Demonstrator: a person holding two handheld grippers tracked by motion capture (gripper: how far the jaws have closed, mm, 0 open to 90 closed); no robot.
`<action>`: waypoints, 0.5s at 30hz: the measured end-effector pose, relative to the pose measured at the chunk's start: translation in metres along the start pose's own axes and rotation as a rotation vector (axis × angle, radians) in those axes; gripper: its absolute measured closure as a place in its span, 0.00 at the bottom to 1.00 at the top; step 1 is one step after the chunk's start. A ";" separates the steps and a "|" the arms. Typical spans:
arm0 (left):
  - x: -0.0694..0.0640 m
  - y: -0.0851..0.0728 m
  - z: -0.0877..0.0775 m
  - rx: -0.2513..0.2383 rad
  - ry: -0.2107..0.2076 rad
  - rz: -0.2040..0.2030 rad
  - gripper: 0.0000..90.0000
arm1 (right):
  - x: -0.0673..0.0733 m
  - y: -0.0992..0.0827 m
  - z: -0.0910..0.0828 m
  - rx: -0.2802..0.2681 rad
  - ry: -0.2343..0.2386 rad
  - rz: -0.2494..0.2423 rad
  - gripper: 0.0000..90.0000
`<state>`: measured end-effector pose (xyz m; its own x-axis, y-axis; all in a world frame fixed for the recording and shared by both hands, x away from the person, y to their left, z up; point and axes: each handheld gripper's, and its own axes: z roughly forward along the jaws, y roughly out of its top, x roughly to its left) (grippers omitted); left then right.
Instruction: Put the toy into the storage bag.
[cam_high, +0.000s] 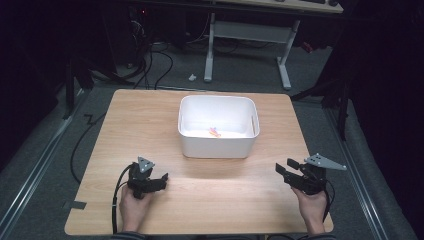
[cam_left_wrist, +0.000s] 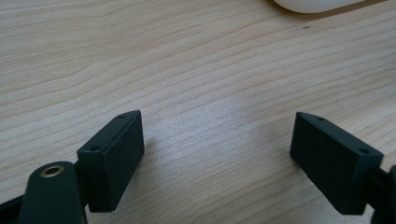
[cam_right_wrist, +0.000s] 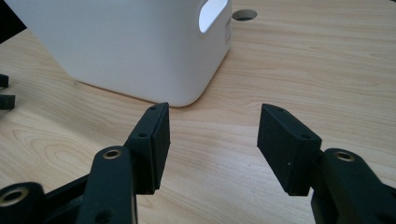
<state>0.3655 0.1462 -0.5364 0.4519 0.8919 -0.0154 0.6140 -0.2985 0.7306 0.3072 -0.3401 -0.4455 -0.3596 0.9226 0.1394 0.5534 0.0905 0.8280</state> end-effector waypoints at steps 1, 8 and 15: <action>0.000 0.000 0.000 -0.001 0.001 0.000 0.20 | 0.001 0.000 0.001 0.004 -0.001 -0.005 0.49; 0.000 0.000 0.000 -0.001 0.001 0.000 0.20 | 0.003 -0.004 0.010 0.029 0.005 -0.004 0.49; 0.000 0.000 0.000 -0.002 0.000 -0.001 0.20 | 0.006 -0.010 0.023 0.070 0.002 -0.006 0.50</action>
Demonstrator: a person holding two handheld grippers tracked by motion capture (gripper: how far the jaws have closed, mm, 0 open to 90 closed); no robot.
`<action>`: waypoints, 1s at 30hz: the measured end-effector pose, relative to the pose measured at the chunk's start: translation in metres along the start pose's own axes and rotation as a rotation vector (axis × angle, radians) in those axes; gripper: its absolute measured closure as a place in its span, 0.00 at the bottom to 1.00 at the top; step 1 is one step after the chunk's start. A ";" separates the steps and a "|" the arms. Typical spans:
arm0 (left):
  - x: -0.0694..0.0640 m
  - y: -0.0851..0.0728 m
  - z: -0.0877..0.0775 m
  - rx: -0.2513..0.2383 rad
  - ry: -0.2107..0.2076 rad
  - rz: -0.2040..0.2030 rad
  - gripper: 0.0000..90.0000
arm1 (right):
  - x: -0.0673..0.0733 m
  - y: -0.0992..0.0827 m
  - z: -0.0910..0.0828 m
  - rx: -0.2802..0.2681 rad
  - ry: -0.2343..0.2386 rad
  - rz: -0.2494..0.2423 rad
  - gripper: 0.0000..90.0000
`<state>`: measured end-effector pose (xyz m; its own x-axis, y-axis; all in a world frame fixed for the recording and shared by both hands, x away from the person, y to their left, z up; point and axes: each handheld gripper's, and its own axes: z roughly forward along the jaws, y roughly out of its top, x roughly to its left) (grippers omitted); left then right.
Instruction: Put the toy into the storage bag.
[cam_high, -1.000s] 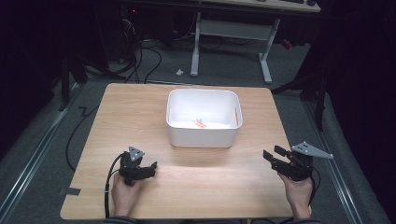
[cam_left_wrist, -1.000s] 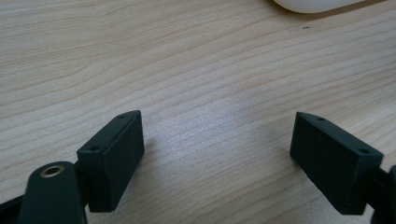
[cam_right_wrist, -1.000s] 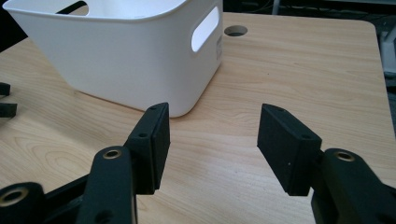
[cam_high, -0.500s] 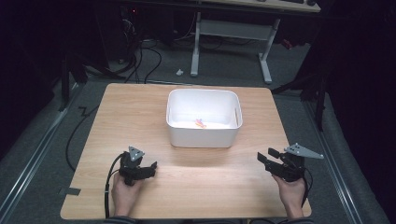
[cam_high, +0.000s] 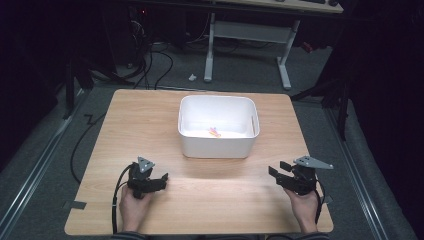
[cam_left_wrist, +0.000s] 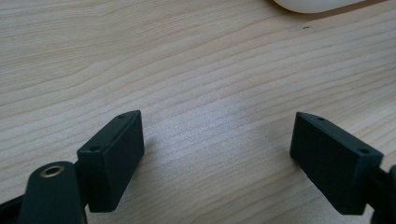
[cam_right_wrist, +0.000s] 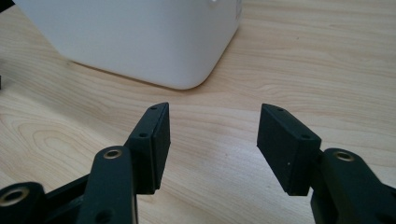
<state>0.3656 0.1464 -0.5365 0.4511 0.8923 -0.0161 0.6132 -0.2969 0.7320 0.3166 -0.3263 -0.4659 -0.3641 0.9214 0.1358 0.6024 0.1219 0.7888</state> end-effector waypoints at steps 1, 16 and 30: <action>0.000 0.000 0.000 0.000 0.000 0.000 0.20 | 0.000 0.000 0.002 0.003 0.000 -0.004 0.49; 0.000 0.000 0.000 0.000 0.000 0.000 0.20 | 0.005 -0.004 0.026 0.063 -0.018 -0.028 0.50; 0.000 0.000 0.000 -0.001 0.000 -0.001 0.20 | 0.009 -0.012 0.047 0.118 -0.058 -0.052 0.50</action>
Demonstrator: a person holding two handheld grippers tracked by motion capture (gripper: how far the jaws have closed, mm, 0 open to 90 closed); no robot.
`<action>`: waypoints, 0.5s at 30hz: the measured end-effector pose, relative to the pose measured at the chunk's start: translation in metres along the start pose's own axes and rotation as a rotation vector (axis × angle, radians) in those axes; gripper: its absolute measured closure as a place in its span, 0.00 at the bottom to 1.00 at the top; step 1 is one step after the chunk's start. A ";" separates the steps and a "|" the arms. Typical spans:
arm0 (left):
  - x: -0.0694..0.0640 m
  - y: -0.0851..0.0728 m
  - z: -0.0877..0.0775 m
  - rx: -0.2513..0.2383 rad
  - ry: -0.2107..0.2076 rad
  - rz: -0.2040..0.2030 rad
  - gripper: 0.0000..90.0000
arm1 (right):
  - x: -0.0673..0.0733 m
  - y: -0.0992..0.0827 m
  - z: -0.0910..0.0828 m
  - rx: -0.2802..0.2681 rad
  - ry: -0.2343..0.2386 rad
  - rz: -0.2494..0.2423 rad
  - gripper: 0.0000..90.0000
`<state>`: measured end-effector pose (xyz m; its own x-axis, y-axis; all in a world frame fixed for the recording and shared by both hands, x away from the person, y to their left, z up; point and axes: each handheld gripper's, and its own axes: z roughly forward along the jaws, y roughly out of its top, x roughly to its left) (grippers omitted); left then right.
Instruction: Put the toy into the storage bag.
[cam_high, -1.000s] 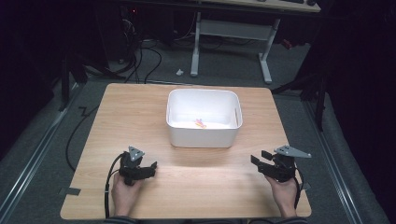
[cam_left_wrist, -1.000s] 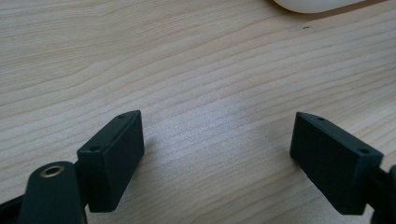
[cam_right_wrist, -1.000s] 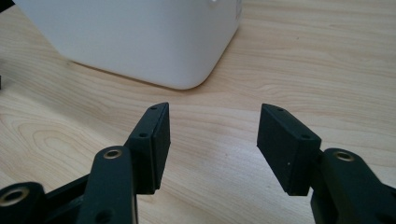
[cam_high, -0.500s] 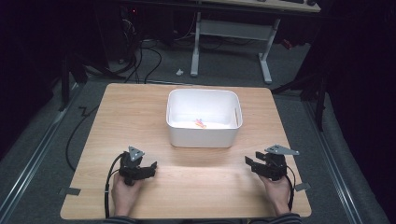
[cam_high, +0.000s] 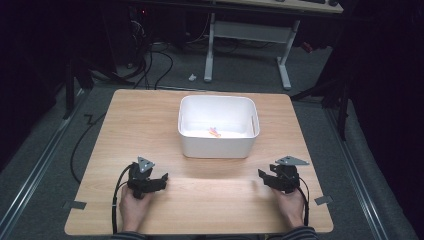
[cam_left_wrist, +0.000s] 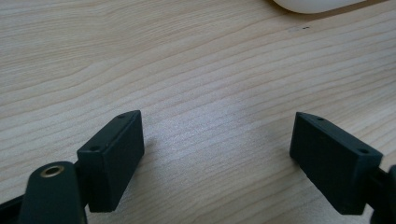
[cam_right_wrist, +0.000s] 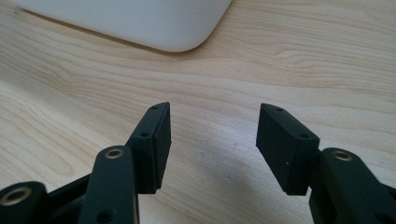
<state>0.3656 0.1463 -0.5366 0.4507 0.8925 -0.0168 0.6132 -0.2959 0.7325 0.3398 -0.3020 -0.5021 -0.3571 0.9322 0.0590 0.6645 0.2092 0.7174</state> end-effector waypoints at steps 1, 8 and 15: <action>0.000 0.000 0.000 0.000 0.000 0.000 0.20 | 0.001 -0.001 0.001 0.003 0.003 0.002 0.50; 0.000 0.000 0.000 0.000 0.000 0.000 0.20 | 0.005 -0.001 0.008 0.013 0.006 0.002 0.50; 0.000 0.000 0.000 0.000 0.000 0.000 0.20 | 0.010 -0.001 0.015 0.015 0.001 -0.016 0.50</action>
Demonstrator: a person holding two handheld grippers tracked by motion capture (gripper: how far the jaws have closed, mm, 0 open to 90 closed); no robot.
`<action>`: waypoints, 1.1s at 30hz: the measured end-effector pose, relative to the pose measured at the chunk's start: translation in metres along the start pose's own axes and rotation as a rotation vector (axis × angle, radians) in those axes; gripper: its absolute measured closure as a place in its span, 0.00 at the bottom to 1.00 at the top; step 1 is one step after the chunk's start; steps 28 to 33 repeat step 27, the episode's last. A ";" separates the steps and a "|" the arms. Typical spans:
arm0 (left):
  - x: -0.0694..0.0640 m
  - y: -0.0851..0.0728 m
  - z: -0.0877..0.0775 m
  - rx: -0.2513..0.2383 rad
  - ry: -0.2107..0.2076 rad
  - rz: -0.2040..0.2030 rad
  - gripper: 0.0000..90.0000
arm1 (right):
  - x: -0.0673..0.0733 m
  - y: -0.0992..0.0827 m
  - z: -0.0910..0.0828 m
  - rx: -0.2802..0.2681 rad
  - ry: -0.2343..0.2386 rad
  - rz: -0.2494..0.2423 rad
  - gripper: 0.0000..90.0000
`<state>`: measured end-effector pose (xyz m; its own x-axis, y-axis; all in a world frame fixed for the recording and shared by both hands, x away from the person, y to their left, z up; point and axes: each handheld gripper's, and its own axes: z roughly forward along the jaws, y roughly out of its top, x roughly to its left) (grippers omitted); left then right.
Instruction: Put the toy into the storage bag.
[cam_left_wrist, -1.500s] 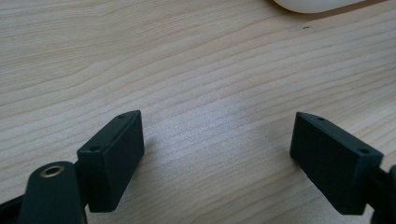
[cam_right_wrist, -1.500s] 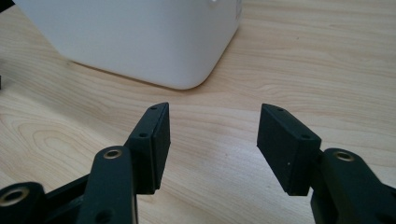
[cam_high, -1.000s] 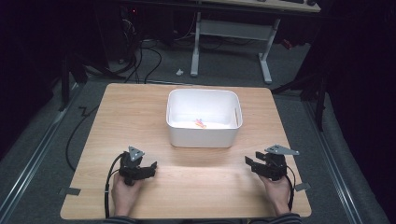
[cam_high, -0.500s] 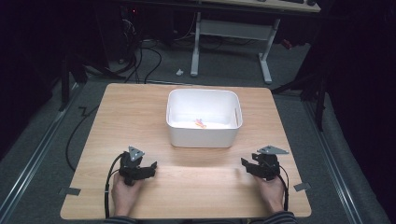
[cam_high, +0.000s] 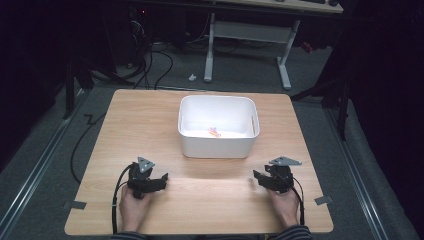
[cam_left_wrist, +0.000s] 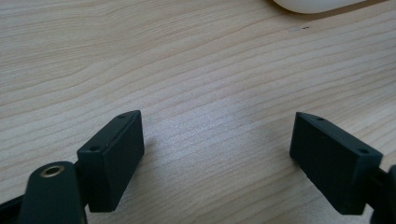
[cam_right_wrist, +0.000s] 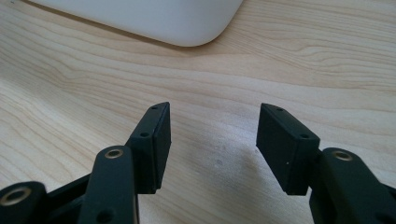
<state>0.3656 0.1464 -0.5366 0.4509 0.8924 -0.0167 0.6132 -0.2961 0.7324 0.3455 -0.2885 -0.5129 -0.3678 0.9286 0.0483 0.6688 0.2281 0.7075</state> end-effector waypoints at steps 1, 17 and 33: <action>0.000 0.000 0.000 0.000 0.000 0.000 0.20 | 0.001 0.000 0.001 0.003 -0.002 -0.002 0.50; 0.000 0.000 0.000 0.000 0.000 0.000 0.20 | 0.006 -0.007 0.013 0.011 -0.024 -0.048 0.48; 0.000 0.000 0.000 0.002 -0.001 0.002 0.20 | 0.007 -0.012 0.014 -0.029 -0.019 -0.076 0.44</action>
